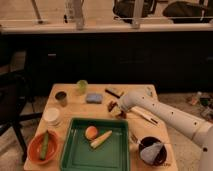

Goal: Place grapes in metal cup

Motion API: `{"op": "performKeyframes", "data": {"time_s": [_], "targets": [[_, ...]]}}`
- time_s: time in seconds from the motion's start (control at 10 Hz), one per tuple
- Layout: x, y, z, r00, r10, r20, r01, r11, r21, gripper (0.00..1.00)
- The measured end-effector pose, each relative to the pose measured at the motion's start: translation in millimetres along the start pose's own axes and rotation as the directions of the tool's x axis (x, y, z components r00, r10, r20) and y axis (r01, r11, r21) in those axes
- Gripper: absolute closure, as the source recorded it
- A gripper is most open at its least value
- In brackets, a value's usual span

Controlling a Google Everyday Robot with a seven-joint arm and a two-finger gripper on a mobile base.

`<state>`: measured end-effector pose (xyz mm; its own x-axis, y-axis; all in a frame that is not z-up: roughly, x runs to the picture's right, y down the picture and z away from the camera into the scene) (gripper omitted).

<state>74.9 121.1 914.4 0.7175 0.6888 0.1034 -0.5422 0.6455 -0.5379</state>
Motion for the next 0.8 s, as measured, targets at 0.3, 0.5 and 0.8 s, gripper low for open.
{"op": "performKeyframes", "data": {"time_s": [0.3, 0.5, 0.8], "targets": [[9.6, 3.6, 8.4, 0.999, -0.015, -0.039, 0.014, 0.999, -0.040, 0.22], [11.0, 7.9, 13.9, 0.997, -0.044, -0.060, 0.040, 0.997, -0.065, 0.39], [9.8, 12.1, 15.4, 0.995, -0.070, -0.067, 0.064, 0.994, -0.084, 0.69]]}}
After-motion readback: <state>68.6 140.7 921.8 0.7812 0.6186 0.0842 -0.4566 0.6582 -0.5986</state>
